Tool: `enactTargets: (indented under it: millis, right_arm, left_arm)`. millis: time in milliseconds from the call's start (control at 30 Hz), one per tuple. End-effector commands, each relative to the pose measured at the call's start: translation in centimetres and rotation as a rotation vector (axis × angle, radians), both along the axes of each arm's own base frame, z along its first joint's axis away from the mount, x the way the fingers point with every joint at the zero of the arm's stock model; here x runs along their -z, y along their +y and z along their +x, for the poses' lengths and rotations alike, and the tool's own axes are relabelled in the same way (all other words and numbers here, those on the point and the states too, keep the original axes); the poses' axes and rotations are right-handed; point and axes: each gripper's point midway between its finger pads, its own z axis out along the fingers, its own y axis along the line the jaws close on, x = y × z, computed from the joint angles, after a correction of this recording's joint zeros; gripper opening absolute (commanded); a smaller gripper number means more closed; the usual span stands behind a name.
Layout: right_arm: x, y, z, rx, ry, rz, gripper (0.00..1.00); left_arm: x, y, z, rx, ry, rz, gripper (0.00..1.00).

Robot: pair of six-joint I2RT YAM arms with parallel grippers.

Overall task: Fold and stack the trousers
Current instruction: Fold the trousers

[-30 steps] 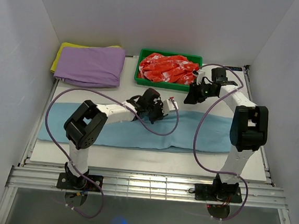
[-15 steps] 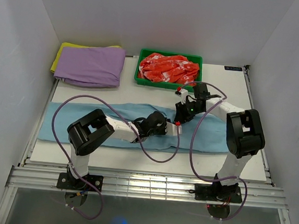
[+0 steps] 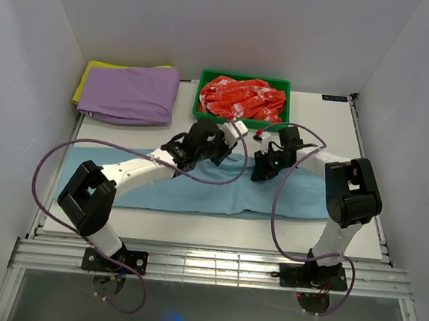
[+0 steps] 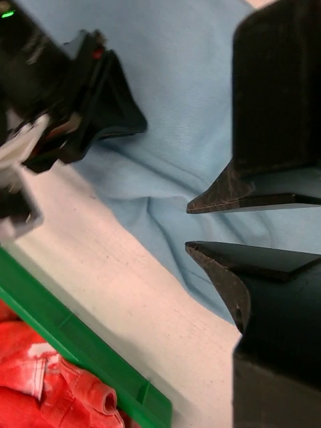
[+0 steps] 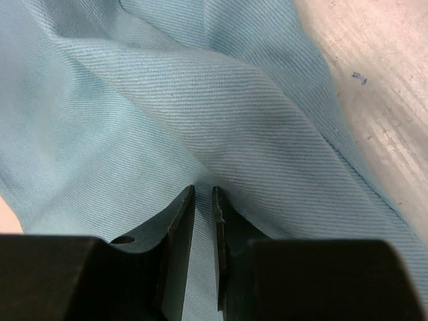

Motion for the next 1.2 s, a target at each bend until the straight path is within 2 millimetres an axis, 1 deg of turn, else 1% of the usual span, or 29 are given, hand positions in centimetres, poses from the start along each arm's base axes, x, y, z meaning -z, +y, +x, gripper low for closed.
enactTargets:
  millis: [0,33,100,133,167,200,233,267,333,367,433,467,500,533,567,600,633,667,700,767,800,867,967,1000,1067,1100,1133,1167]
  right_arm:
    - [1.9,-1.0,-1.3,0.014,0.027,-0.056,0.23]
    - [1.5,-0.9,-1.2,0.013,0.012,-0.05,0.23]
    - [0.8,-0.8,-0.8,0.01,-0.007,-0.046,0.23]
    - [0.6,-0.8,-0.8,0.007,-0.008,-0.045,0.23]
    - [0.4,-0.8,-0.7,0.007,-0.015,-0.046,0.23]
    - [0.3,-0.8,-0.6,0.005,-0.018,-0.046,0.23]
    - [0.3,-0.9,-0.7,0.002,-0.019,-0.047,0.23]
    - [0.2,-0.9,-0.6,0.002,-0.023,-0.048,0.23]
    - [-0.5,-0.8,-0.6,0.0,-0.036,-0.039,0.23]
    - [-1.0,-0.7,-0.4,0.002,-0.046,-0.029,0.23]
    - [-3.2,-0.2,0.2,0.006,-0.087,0.007,0.24]
    - [-4.1,-0.1,0.5,0.01,-0.1,0.016,0.24]
    - [-5.4,0.0,0.9,0.017,-0.129,0.032,0.24]
    - [-6.8,0.3,1.6,0.029,-0.155,0.049,0.24]
    - [-7.6,0.4,2.0,0.036,-0.165,0.06,0.24]
    - [-8.5,0.5,2.4,0.045,-0.181,0.07,0.24]
    - [-9.0,0.7,2.7,0.053,-0.187,0.078,0.24]
    - [-9.9,0.9,3.4,0.069,-0.198,0.089,0.24]
    - [-9.9,1.0,3.7,0.081,-0.194,0.089,0.24]
    - [-10.2,1.1,4.5,0.11,-0.187,0.092,0.24]
    - [-9.4,1.3,4.6,0.117,-0.164,0.085,0.24]
    - [-8.6,1.5,4.6,0.123,-0.134,0.077,0.24]
    - [-6.7,2.3,3.3,0.105,-0.073,0.053,0.23]
    - [-5.7,2.6,2.5,0.086,-0.052,0.038,0.23]
    - [-4.6,2.6,1.5,0.072,-0.038,0.0,0.24]
    - [-3.8,2.3,0.9,0.069,-0.024,-0.018,0.24]
    - [-3.3,2.1,0.7,0.07,-0.025,-0.037,0.25]
    - [-2.7,2.0,0.3,0.064,-0.02,-0.052,0.25]
  left_arm:
    - [-1.3,-0.2,0.8,-0.051,0.213,-0.146,0.34]
    - [0.6,-0.3,1.1,-0.054,0.261,-0.119,0.34]
    - [1.6,-0.6,1.6,-0.033,0.328,-0.14,0.37]
    - [1.4,-1.0,2.3,-0.034,0.336,-0.151,0.38]
    - [3.4,-1.0,2.8,-0.056,0.372,-0.131,0.39]
    - [4.1,-1.3,2.9,-0.052,0.39,-0.126,0.4]
    - [3.9,-1.9,3.6,-0.047,0.386,-0.132,0.4]
    - [5.5,-2.2,3.8,-0.046,0.413,-0.116,0.4]
    - [5.9,-3.2,3.5,-0.001,0.459,-0.119,0.36]
    - [6.6,-3.4,3.0,0.022,0.489,-0.119,0.34]
    - [7.2,-3.8,1.6,0.066,0.514,-0.114,0.29]
    - [8.4,-3.5,0.2,0.084,0.534,-0.085,0.27]
    - [8.4,-3.5,-0.4,0.1,0.525,-0.079,0.25]
    - [8.8,-3.3,-1.0,0.109,0.523,-0.065,0.23]
    - [10.3,-2.6,-2.5,0.13,0.533,-0.027,0.23]
    - [10.1,-2.7,-2.7,0.14,0.501,-0.026,0.22]
    - [10.6,-2.2,-2.7,0.123,0.478,-0.004,0.21]
    - [11.0,-2.1,-3.3,0.135,0.459,0.017,0.21]
    - [11.9,-1.6,-3.8,0.13,0.445,0.034,0.21]
    - [12.2,-0.9,-3.7,0.097,0.389,0.062,0.22]
    - [13.0,-0.4,-3.9,0.088,0.363,0.081,0.24]
    - [13.2,0.0,-3.2,0.047,0.303,0.105,0.27]
    - [13.6,0.4,-2.3,0.01,0.27,0.119,0.3]
    - [13.8,0.7,-2.0,-0.019,0.267,0.126,0.3]
    - [14.0,0.7,-1.7,-0.044,0.269,0.127,0.31]
    - [14.0,0.6,-1.8,-0.041,0.275,0.121,0.32]
    - [14.2,0.6,-2.1,-0.039,0.288,0.116,0.33]
    - [13.9,0.6,-2.2,-0.041,0.287,0.102,0.34]
